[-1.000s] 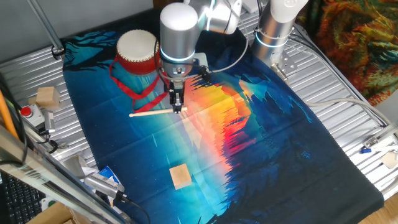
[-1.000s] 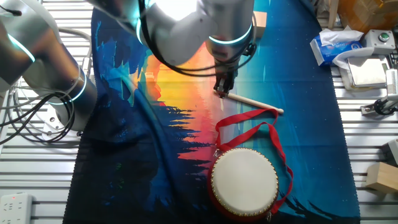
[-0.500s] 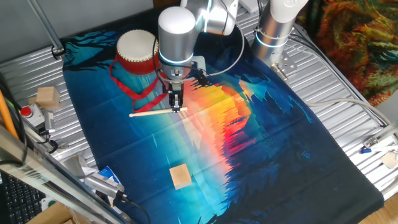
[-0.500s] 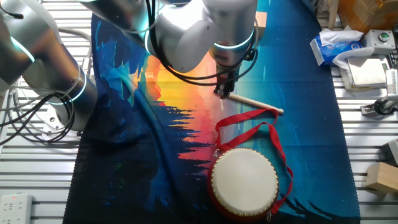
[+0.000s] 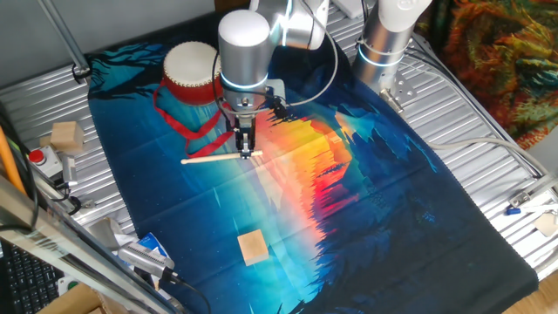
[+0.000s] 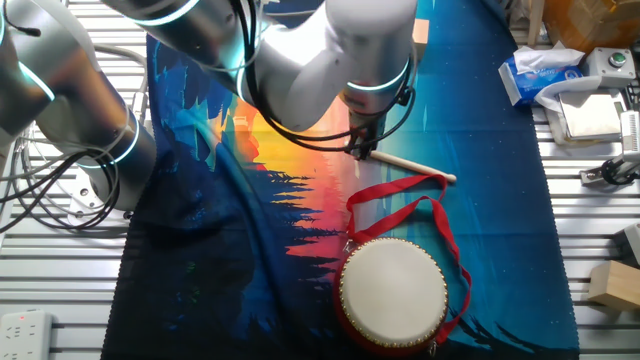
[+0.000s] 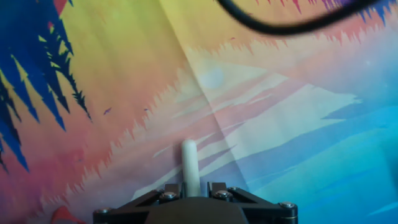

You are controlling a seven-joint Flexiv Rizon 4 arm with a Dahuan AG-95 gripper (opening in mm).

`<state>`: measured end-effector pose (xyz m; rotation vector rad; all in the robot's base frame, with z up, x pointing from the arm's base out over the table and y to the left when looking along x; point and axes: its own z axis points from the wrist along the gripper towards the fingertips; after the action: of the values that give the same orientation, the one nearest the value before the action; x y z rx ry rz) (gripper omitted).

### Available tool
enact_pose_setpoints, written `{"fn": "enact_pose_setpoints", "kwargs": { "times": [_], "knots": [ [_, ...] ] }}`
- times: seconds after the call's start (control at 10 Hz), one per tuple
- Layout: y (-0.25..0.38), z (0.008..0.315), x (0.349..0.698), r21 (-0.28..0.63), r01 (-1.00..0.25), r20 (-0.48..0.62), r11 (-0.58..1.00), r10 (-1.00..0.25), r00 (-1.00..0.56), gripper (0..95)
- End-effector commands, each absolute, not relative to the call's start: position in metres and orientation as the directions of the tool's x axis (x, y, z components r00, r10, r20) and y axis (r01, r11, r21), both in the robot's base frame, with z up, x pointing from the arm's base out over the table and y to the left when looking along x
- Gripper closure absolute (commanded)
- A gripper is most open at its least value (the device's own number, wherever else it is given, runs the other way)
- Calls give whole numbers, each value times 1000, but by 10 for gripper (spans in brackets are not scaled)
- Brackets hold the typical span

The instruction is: Play the drum

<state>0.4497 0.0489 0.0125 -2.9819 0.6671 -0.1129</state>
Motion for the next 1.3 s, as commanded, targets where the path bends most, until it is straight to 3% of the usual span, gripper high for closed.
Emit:
{"fn": "enact_pose_setpoints", "kwargs": {
  "times": [0.1,0.2,0.6,1.3],
  "knots": [
    [48,10,450,-99,-446,52,-890,-452,890,760],
    [48,10,450,-101,-458,51,-883,-464,884,950],
    [49,9,450,-110,-502,49,-858,-509,859,950],
    [51,35,459,-166,-570,27,-805,-581,813,950]
  ]
}}
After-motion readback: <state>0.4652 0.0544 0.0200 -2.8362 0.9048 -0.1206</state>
